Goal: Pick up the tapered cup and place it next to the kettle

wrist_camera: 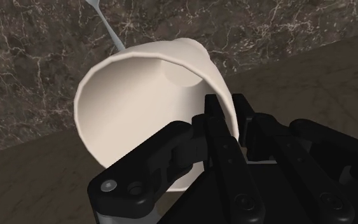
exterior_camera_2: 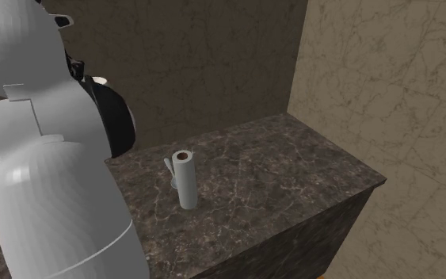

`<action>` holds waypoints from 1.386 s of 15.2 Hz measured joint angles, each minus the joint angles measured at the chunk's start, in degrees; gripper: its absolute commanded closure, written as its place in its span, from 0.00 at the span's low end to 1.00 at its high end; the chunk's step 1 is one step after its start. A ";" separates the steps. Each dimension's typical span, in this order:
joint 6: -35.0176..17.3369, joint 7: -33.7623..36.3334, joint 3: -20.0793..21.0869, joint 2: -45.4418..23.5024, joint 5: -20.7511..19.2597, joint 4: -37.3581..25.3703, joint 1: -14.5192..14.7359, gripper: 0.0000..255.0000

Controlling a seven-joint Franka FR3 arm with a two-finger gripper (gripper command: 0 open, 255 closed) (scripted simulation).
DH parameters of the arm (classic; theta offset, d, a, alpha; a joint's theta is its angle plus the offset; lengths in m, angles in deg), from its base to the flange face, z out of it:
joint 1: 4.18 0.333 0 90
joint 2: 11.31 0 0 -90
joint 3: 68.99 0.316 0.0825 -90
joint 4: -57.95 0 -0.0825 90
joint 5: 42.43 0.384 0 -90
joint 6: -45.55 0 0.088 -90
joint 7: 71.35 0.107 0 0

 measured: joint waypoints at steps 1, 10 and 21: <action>-1.24 0.28 0.08 0.74 0.10 2.00 -0.17 1.00; -11.26 2.03 0.43 5.72 0.80 17.12 -1.49 1.00; -20.75 3.43 0.45 7.86 0.95 28.87 -2.37 1.00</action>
